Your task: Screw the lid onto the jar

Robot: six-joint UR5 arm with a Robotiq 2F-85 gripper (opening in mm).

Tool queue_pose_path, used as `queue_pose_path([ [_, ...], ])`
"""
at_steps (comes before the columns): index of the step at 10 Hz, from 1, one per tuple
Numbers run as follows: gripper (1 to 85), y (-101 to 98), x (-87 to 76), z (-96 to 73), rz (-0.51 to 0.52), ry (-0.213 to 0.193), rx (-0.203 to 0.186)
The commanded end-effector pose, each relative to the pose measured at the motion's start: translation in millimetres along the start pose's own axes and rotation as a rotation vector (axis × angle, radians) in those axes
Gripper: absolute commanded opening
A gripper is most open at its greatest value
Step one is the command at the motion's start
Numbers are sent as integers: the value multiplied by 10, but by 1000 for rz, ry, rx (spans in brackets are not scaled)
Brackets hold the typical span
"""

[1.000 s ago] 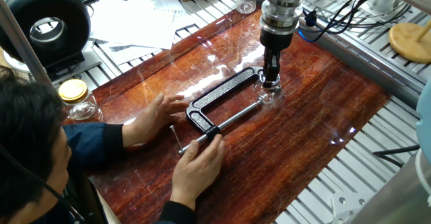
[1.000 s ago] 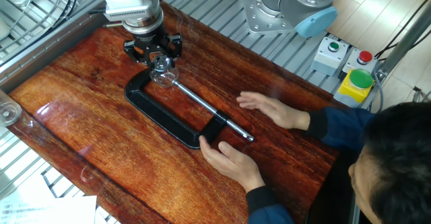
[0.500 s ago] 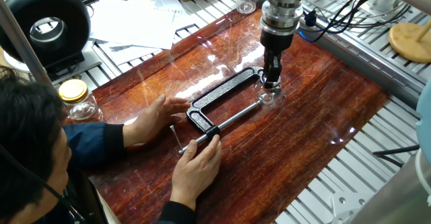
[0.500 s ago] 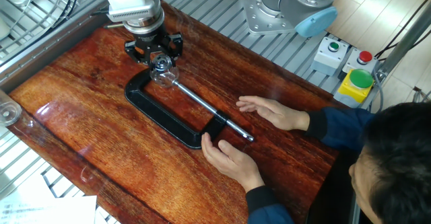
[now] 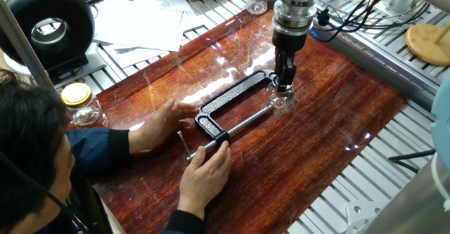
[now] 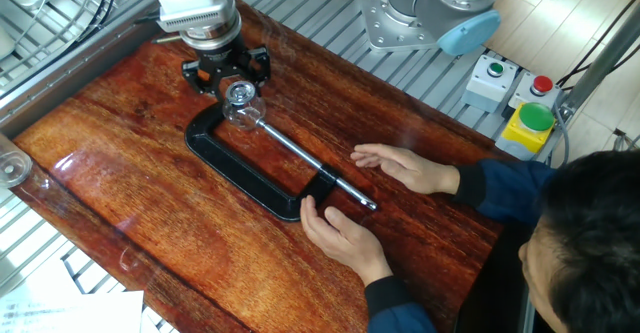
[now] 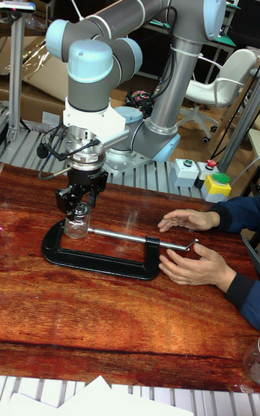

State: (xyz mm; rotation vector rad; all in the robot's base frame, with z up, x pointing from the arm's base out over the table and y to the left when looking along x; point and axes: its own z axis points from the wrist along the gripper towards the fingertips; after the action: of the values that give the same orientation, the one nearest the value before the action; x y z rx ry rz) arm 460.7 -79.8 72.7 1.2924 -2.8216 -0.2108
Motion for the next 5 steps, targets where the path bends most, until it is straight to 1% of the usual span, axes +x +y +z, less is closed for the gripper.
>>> queue_pose_path([
  [1, 680, 31, -64, -15, -1, -27, -16],
  [3, 683, 16, -66, -15, 5, -28, -11],
  [5, 683, 25, -76, -15, 9, -31, -14],
])
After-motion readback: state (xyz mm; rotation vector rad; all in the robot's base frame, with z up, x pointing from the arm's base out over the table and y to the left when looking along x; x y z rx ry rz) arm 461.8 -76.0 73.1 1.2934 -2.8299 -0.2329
